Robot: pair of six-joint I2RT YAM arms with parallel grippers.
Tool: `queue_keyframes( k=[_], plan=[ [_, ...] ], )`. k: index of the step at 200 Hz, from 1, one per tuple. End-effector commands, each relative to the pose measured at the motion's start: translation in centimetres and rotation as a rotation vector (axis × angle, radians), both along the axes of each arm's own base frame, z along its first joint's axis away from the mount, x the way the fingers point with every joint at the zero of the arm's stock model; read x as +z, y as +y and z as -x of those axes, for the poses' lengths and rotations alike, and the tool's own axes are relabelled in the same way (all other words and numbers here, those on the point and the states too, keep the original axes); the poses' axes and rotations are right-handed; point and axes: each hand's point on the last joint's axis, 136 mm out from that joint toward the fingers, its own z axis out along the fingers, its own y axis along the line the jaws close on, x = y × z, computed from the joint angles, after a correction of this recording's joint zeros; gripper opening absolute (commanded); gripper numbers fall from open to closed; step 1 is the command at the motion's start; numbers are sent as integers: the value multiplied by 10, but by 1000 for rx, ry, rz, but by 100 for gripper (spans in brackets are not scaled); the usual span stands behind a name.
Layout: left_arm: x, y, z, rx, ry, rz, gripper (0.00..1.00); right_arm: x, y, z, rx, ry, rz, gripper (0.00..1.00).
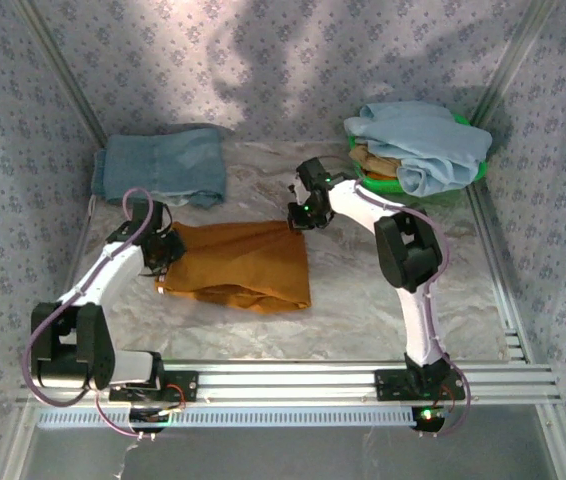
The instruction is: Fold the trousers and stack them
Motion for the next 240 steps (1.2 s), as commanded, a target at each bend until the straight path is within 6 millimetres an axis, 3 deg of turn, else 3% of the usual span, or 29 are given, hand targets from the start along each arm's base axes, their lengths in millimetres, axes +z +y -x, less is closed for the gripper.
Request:
queue_keyframes(
  k=[1, 8, 17, 29, 34, 47, 57, 81, 109, 122, 132, 161, 183, 204, 228, 240],
  plan=[
    [-13, 29, -3, 79, 13, -133, 0, 0, -32, -2, -94, -5, 66, 0],
    [-20, 33, 0, 89, 33, -151, 3, -2, -36, 1, -103, 0, 78, 0],
    [-28, 38, 2, 103, 59, -174, 19, -4, -40, 4, -111, 4, 88, 0],
    [-38, 43, 5, 118, 91, -189, 58, -7, -43, 8, -115, 17, 95, 0],
    [-40, 44, 5, 126, 99, -188, 69, -8, -44, 10, -116, 21, 96, 0],
    [-42, 42, 4, 135, 101, -162, 84, -10, -47, 16, -115, 30, 105, 11],
    [-35, 38, 4, 138, 79, -143, 89, -8, -50, 21, -116, 34, 107, 22],
    [13, 38, 11, 148, -10, -154, 92, 9, -59, 33, -115, 13, 123, 41],
    [76, 44, 31, 149, -85, -221, 95, 44, -68, 40, -131, -59, 136, 48],
    [91, 28, 35, 101, -111, -202, 94, 56, -63, 44, -122, -87, 128, 50],
    [94, 3, 34, 43, -127, -172, 91, 62, -55, 46, -108, -101, 118, 50],
    [78, -102, 25, -143, -165, -29, 83, 58, -28, 41, -71, -93, 84, 46],
    [50, -173, 27, -259, -163, 36, 74, 47, -8, 27, -34, -78, 47, 37],
    [19, -206, 33, -315, -111, 44, 69, 26, -2, 12, -9, -63, 85, 39],
    [-21, -213, 47, -332, -32, 34, 64, -3, -4, 10, 15, -22, 160, 43],
    [-37, -207, 56, -327, 3, 29, 61, -14, -8, 15, 19, 2, 181, 36]
  ],
)
